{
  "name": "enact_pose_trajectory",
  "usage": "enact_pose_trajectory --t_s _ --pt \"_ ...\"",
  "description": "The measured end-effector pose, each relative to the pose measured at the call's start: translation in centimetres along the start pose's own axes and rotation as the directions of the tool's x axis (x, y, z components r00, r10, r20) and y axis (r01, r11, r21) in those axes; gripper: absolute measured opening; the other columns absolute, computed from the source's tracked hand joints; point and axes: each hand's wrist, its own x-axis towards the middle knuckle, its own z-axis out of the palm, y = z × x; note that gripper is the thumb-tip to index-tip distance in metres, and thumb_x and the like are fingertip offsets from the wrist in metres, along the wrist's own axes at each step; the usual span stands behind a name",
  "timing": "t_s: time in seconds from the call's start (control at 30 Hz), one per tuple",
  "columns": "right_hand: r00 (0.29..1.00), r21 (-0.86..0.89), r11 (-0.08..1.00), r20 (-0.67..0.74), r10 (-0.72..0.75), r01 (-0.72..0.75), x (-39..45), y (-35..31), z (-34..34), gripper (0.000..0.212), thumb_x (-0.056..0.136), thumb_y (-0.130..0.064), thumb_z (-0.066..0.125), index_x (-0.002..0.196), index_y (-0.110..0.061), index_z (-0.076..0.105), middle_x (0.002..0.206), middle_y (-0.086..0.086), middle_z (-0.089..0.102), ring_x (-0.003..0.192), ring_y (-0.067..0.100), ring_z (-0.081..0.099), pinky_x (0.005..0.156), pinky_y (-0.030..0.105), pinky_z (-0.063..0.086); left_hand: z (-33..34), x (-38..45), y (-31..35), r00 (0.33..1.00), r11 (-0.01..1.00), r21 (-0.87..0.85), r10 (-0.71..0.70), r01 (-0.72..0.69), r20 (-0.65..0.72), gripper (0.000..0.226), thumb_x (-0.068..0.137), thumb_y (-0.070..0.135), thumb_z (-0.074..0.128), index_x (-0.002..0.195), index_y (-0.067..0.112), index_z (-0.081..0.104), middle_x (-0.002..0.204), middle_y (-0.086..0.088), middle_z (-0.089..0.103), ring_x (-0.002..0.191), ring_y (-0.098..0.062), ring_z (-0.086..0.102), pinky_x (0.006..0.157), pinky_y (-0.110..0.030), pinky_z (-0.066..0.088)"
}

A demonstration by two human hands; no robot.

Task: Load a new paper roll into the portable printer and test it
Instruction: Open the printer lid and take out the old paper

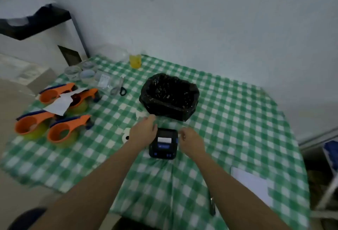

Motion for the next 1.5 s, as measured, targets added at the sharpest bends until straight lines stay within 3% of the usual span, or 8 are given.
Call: enact_pose_trajectory --t_s 0.33,0.53,0.67,0.73,0.87,1.03,1.17,1.5 --pt "0.98 0.089 0.981 0.115 0.16 -0.171 1.6 3.2 3.6 0.023 0.094 -0.026 0.047 0.095 -0.007 0.062 0.094 0.014 0.067 0.075 0.023 0.053 0.065 0.03 0.038 6.1 -2.2 -2.9 0.968 0.975 -0.087 -0.189 0.206 0.165 0.043 0.093 0.023 0.046 0.131 0.006 0.04 0.123 -0.023 0.052 0.111 -0.038 0.052 0.09 -0.046 0.046" --pt "0.956 0.223 0.938 0.194 0.222 -0.264 3.7 3.3 3.5 0.015 0.088 -0.011 0.053 0.083 -0.002 0.064 0.075 0.008 0.058 0.068 0.021 0.054 0.065 0.027 0.039 6.7 -2.2 -2.8 0.955 0.963 -0.125 -0.21 0.239 0.209 0.042 0.094 0.023 0.045 0.133 0.007 0.036 0.126 -0.022 0.05 0.112 -0.037 0.053 0.091 -0.045 0.045" --pt "0.876 0.329 0.831 0.346 0.336 -0.449 4.9 3.3 2.1 0.015 0.079 0.002 0.059 0.064 0.0 0.058 0.051 0.012 0.052 0.022 0.001 0.043 0.031 0.011 0.034 6.7 -2.1 -2.6 0.949 0.958 -0.132 -0.219 0.253 0.228 0.044 0.095 0.022 0.043 0.136 0.011 0.033 0.129 -0.02 0.048 0.114 -0.035 0.052 0.092 -0.043 0.044" --pt "0.837 0.39 0.759 0.41 0.363 -0.521 5.5 2.9 1.3 0.023 0.078 0.009 0.061 0.059 -0.001 0.052 0.037 0.011 0.047 0.016 0.002 0.036 0.024 0.01 0.027 6.5 -1.9 -2.6 0.944 0.956 -0.128 -0.229 0.264 0.238 0.045 0.095 0.022 0.043 0.137 0.012 0.033 0.129 -0.019 0.049 0.114 -0.035 0.053 0.092 -0.042 0.044" --pt "0.78 0.406 0.686 0.478 0.403 -0.604 6.3 2.8 1.4 0.035 0.078 0.01 0.064 0.049 0.0 0.048 0.02 0.005 0.041 0.016 0.007 0.037 0.025 0.01 0.027 6.1 -1.5 -3.0 0.937 0.954 -0.127 -0.231 0.271 0.262 0.043 0.095 0.022 0.043 0.136 0.012 0.035 0.127 -0.019 0.051 0.113 -0.034 0.053 0.093 -0.043 0.045" --pt "0.746 0.422 0.627 0.498 0.443 -0.655 6.4 3.0 1.8 0.028 0.075 0.006 0.068 0.053 0.002 0.052 0.053 0.017 0.057 0.028 0.012 0.057 0.031 0.016 0.045 5.8 -1.1 -3.3 0.926 0.956 -0.117 -0.223 0.269 0.303 0.041 0.095 0.022 0.042 0.134 0.012 0.036 0.123 -0.02 0.053 0.11 -0.034 0.054 0.093 -0.046 0.046" --pt "0.739 0.448 0.595 0.498 0.455 -0.668 6.4 2.7 1.8 0.025 0.073 0.007 0.07 0.055 0.003 0.053 0.058 0.018 0.057 0.044 0.02 0.061 0.034 0.02 0.05 5.7 -0.7 -3.8 0.914 0.953 -0.104 -0.236 0.283 0.33 0.042 0.095 0.025 0.042 0.134 0.012 0.037 0.124 -0.019 0.053 0.11 -0.034 0.055 0.093 -0.047 0.047" --pt "0.733 0.4 0.624 0.482 0.48 -0.671 6.7 2.2 1.3 0.032 0.07 0.013 0.064 0.047 -0.001 0.049 0.027 0.007 0.05 0.029 0.013 0.057 0.034 0.02 0.05 5.7 0.4 -4.3 0.916 0.96 -0.069 -0.235 0.271 0.324 0.044 0.095 0.026 0.041 0.135 0.009 0.035 0.131 -0.02 0.049 0.118 -0.036 0.05 0.096 -0.046 0.044"
